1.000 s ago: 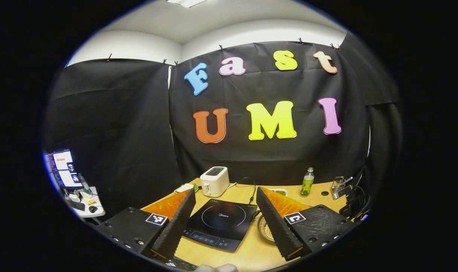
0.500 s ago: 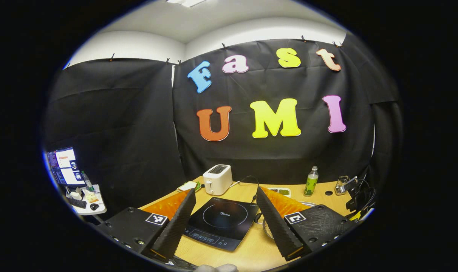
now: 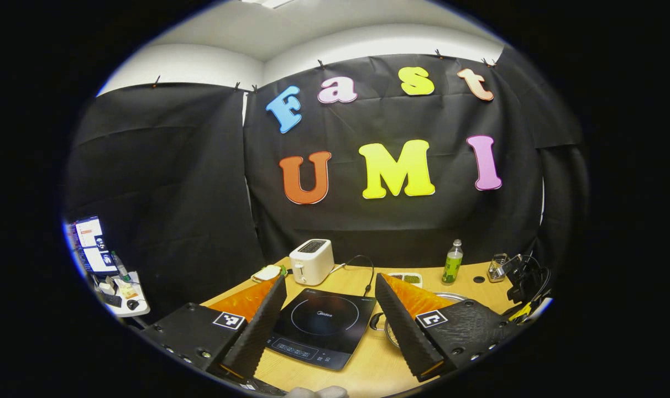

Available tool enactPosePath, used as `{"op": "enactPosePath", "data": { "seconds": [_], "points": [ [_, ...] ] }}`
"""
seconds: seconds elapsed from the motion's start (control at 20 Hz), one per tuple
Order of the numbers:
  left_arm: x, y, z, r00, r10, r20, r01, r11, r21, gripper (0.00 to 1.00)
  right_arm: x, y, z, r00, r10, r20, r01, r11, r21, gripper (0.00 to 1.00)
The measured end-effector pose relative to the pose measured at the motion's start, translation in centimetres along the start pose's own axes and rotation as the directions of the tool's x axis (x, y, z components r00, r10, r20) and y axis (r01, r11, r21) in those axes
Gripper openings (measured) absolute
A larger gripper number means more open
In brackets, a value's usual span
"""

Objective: First push the handle of the pot to place it horizontally, then grasp the pot with both hands and set it on the induction cooktop.

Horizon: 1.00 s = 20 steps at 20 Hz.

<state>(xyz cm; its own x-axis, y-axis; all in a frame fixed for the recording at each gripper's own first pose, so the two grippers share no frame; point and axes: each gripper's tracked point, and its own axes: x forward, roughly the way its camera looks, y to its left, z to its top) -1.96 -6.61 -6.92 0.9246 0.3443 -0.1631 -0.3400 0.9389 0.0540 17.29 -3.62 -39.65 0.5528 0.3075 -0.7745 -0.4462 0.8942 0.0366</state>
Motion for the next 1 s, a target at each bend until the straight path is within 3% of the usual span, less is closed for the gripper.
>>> {"op": "enactPosePath", "data": {
  "seconds": [0.05,0.3,0.45,0.5,0.65,0.8,0.85,1.0],
  "points": [
    [0.1,0.1,0.0,1.000,-0.011,0.000,0.011,1.000,0.001,0.97,-0.1,-0.4,0.1,1.000,-0.013,0.004,0.013,1.000,0.004,0.04],
    [0.9,0.3,-0.5,0.996,-0.087,0.011,0.086,0.996,0.009,0.96,-1.5,-0.2,-1.1,0.996,-0.090,0.023,0.089,0.995,0.046,0.00],
    [2.1,0.0,-1.8,0.988,-0.155,-0.013,0.155,0.988,-0.012,0.96,-3.7,1.1,-2.0,0.990,-0.125,0.063,0.119,0.989,0.087,0.07],
    [2.5,-0.2,-2.4,0.984,-0.179,-0.023,0.179,0.984,-0.019,0.96,-4.5,1.4,-2.3,0.987,-0.142,0.077,0.134,0.986,0.097,0.15],
    [3.7,-0.8,-4.5,0.963,-0.263,-0.058,0.261,0.965,-0.031,0.96,-7.4,2.0,-3.1,0.970,-0.219,0.107,0.203,0.969,0.142,0.80],
    [4.8,-1.5,-7.0,0.938,-0.332,-0.097,0.331,0.943,-0.024,0.96,-9.8,2.5,-3.5,0.945,-0.290,0.149,0.260,0.946,0.195,0.85],
    [5.3,-1.9,-7.9,0.929,-0.353,-0.109,0.353,0.935,-0.025,0.96,-10.6,3.0,-3.6,0.941,-0.298,0.162,0.262,0.941,0.215,0.81],
    [6.1,-2.9,-11.4,0.894,-0.405,-0.189,0.406,0.913,-0.039,0.97,-11.7,3.6,-3.6,0.928,-0.324,0.182,0.267,0.922,0.279,0.87]
  ]
}}
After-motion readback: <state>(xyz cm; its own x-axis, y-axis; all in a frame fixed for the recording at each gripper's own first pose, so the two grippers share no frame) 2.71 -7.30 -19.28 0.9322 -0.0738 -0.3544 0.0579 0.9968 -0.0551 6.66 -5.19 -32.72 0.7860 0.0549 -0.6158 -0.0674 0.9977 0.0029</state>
